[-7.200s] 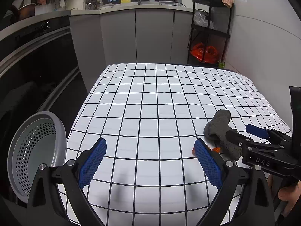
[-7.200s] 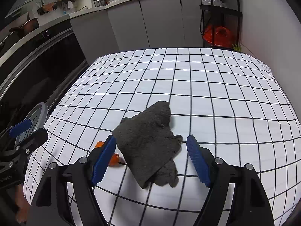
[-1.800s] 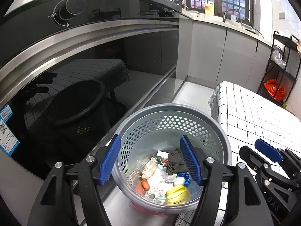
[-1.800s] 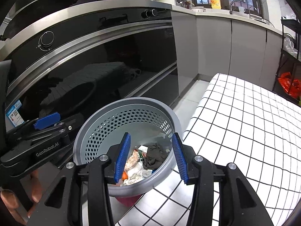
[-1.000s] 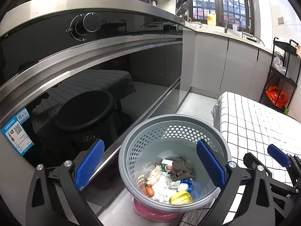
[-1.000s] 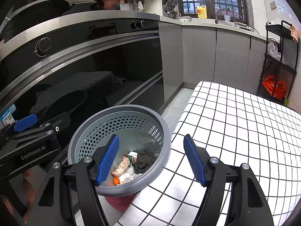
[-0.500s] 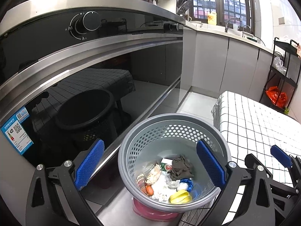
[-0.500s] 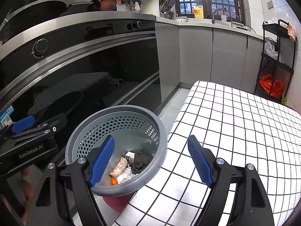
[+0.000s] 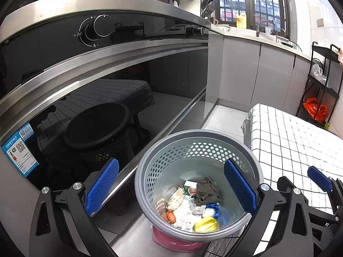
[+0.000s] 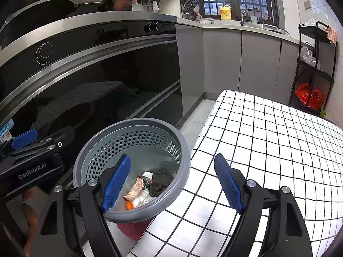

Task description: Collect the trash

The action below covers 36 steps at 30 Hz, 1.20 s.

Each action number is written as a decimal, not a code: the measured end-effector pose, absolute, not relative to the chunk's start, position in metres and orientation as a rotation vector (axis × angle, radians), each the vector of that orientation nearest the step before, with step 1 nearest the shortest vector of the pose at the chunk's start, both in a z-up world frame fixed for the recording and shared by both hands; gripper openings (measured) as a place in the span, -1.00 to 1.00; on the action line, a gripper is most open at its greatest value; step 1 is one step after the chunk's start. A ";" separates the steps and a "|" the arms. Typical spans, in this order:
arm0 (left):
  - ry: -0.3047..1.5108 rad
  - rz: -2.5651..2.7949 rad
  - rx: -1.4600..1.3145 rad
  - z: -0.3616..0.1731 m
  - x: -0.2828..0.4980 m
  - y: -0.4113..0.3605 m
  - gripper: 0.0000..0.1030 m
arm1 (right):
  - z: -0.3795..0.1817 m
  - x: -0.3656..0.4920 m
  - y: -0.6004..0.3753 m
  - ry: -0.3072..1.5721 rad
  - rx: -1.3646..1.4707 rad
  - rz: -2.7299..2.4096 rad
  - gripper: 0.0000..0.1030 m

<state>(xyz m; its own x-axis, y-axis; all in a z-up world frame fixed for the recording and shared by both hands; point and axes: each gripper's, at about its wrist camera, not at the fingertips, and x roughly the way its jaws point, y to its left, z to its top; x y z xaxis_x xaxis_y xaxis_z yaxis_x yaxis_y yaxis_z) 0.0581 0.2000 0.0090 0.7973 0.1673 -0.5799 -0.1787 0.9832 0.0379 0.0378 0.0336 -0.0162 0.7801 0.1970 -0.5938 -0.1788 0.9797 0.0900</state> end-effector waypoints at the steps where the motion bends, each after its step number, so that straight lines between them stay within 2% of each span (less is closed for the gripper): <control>1: 0.620 0.187 -0.018 0.009 0.058 0.200 0.88 | -0.016 0.038 0.034 0.645 0.029 0.203 0.49; 36: 0.618 0.198 -0.013 0.009 0.056 0.198 0.88 | -0.011 0.033 0.040 0.630 0.015 0.203 0.49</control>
